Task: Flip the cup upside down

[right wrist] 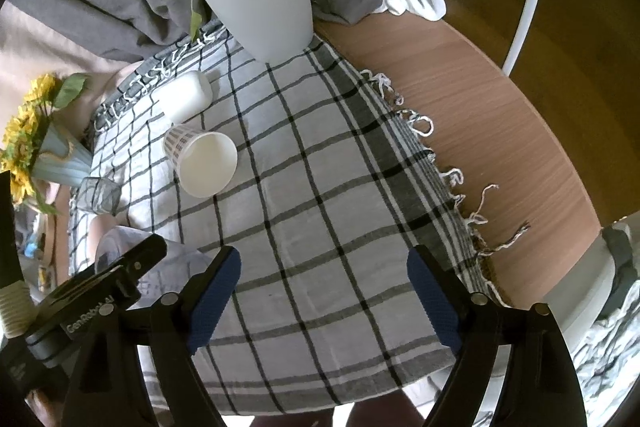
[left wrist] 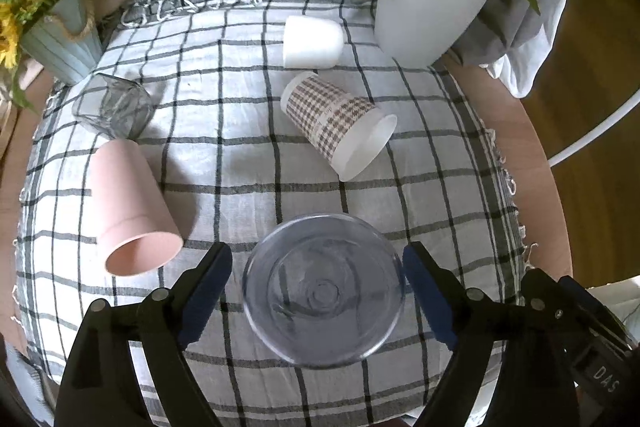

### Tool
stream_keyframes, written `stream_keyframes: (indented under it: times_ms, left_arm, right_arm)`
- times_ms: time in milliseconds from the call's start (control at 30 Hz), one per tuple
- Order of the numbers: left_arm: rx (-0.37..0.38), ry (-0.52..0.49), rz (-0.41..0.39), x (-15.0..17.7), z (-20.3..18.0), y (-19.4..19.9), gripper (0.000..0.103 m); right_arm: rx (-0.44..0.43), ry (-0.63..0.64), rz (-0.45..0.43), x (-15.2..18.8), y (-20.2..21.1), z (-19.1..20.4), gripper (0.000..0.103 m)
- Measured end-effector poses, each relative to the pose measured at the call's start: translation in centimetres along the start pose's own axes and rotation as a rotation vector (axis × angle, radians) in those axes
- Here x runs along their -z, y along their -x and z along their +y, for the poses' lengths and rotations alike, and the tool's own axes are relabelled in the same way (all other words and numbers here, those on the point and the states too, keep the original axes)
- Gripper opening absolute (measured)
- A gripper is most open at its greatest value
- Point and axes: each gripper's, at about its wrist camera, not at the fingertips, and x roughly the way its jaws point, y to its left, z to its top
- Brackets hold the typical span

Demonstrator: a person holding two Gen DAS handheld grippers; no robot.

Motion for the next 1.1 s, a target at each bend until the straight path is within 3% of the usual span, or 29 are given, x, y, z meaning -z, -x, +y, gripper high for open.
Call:
stream_keyframes:
  times_ms: [300,633,800,1100]
  left_arm:
    - [-0.019,0.055,-0.110,1.4,0.7,4.9,0.098]
    - [-0.167,0.099,-0.241,4.3,2.9,9.6,0.103]
    - [-0.221,0.102,-0.280,5.6,4.0,11.2,0.103]
    - [-0.237,0.128,-0.295,7.8,5.9,13.0,0.103]
  right_arm:
    - [0.009,0.058,-0.044,0.5,2.7,0.7,0.086]
    - [-0.021,0.178,-0.114,1.6,6.1,3.2,0.087]
    - [-0.048,0.224,-0.140,2.4,7.3,4.4,0.088]
    - [-0.092,0.274,-0.157,4.1,8.6,6.4,0.089]
